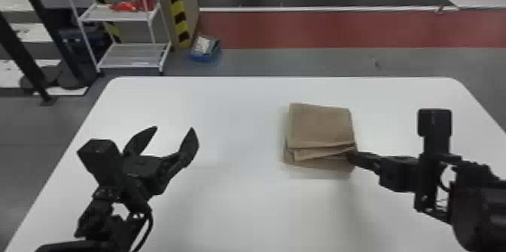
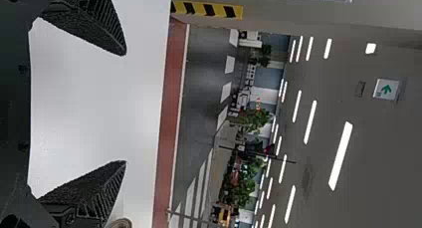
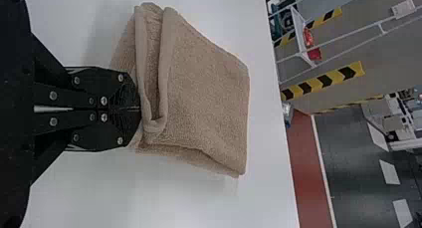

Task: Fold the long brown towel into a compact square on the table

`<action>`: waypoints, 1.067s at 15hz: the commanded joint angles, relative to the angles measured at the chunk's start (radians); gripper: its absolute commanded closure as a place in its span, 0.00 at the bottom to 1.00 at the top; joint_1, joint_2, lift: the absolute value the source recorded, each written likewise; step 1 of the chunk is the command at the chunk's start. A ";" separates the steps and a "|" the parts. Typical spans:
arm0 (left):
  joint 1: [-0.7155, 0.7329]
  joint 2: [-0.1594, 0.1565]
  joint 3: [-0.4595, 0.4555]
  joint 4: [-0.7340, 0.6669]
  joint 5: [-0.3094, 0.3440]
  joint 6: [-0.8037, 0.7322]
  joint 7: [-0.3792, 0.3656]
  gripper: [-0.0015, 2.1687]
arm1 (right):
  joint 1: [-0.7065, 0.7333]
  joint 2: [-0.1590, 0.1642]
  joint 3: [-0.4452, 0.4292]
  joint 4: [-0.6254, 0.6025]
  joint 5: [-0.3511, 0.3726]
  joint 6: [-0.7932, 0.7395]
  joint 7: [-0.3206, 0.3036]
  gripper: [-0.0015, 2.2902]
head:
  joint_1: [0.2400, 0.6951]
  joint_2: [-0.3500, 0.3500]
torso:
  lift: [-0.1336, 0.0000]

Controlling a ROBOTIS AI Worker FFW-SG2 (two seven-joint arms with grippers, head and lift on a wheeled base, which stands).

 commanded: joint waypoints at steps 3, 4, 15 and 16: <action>0.003 0.001 0.003 0.002 0.002 0.000 0.000 0.05 | -0.010 0.001 -0.011 0.024 0.007 0.000 0.000 0.88 | 1.00 0.51 | 0.08; 0.003 0.001 0.003 0.000 0.002 0.000 0.000 0.05 | -0.013 0.001 -0.017 0.026 0.008 -0.006 -0.001 0.88 | 1.00 0.50 | 0.08; 0.001 0.000 0.002 0.002 0.000 0.003 0.000 0.05 | -0.098 0.001 -0.097 0.012 -0.184 0.021 0.020 0.88 | 1.00 0.51 | 0.08; 0.004 0.001 0.003 -0.002 0.000 0.003 0.000 0.05 | -0.128 0.001 -0.088 0.067 -0.177 -0.025 0.005 0.88 | 1.00 0.51 | 0.08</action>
